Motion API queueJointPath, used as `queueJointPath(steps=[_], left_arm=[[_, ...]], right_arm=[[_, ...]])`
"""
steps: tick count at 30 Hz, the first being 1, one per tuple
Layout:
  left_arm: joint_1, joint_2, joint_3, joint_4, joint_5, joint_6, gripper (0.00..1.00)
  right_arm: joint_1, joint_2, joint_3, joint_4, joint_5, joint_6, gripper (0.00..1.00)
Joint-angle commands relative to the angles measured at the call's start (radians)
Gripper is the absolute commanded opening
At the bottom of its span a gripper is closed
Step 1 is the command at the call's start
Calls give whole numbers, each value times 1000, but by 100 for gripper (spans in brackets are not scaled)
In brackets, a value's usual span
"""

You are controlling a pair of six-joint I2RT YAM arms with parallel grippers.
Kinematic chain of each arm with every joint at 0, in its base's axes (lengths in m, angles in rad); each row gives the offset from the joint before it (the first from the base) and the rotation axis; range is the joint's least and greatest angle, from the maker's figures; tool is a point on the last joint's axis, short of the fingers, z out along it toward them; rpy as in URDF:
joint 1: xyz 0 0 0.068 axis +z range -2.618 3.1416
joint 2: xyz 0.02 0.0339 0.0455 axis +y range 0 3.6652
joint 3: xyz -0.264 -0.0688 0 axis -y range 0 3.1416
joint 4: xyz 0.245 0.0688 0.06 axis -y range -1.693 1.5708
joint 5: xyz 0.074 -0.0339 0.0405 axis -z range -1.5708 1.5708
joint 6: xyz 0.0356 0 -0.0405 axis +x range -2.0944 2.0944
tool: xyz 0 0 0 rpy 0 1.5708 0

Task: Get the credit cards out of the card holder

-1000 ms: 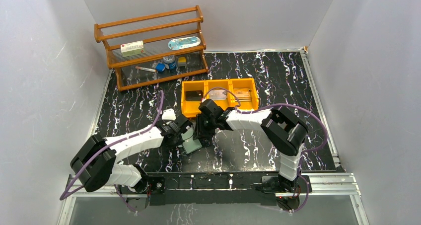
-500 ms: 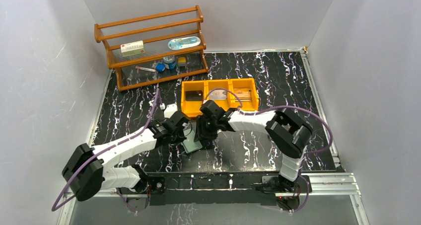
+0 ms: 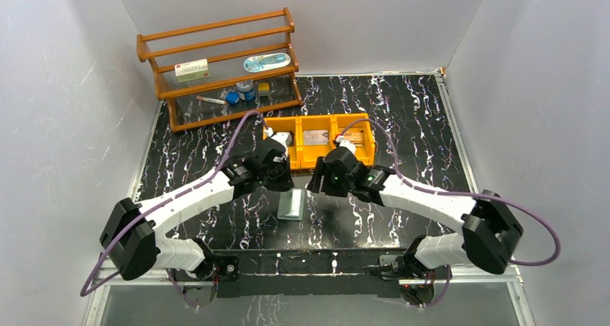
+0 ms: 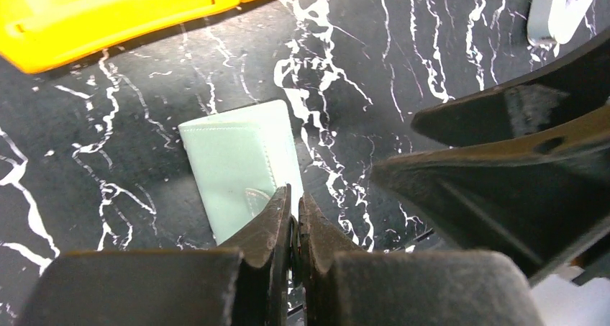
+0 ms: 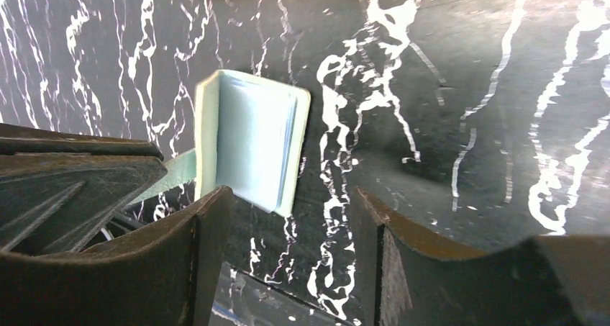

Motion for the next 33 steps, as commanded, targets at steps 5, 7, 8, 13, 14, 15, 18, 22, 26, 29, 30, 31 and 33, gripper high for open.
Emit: queueJointPath(steps=[5, 7, 8, 13, 14, 15, 18, 22, 26, 29, 30, 31, 33], left_arm=[[-3, -22, 42, 49, 116, 50, 0], [-3, -58, 14, 52, 91, 34, 0], [-3, -77, -3, 49, 68, 14, 0], [2, -129, -60, -68, -157, -68, 0], [4, -127, -72, -85, -179, -72, 0], [6, -122, -83, -97, -195, -75, 0], [9, -103, -105, -121, -233, -98, 0], [11, -110, -129, -151, -279, -154, 0], [12, -164, -158, -181, -316, -187, 0], [13, -188, -170, -190, -319, -178, 0], [13, -185, -172, -195, -320, -178, 0], [14, -185, -174, -202, -321, -180, 0], [14, -180, -183, -203, -318, -182, 0]], right_arm=[[-23, -212, -120, 95, 121, 31, 58], [-23, -222, -134, 132, 90, 36, 54], [-25, -214, -136, 153, 70, 35, 52], [-25, -119, -109, 209, -73, 37, 49], [-25, -93, -101, 221, -104, 46, 49], [-25, -67, -94, 233, -133, 55, 49], [-25, 9, -66, 252, -215, 78, 50], [-24, 98, -20, 260, -314, 66, 52], [-24, 152, 2, 261, -361, 77, 53], [-26, 180, 8, 270, -381, 85, 54], [-26, 189, 8, 275, -387, 91, 54], [-25, 195, 10, 275, -393, 95, 54], [-25, 207, 15, 274, -400, 93, 54]])
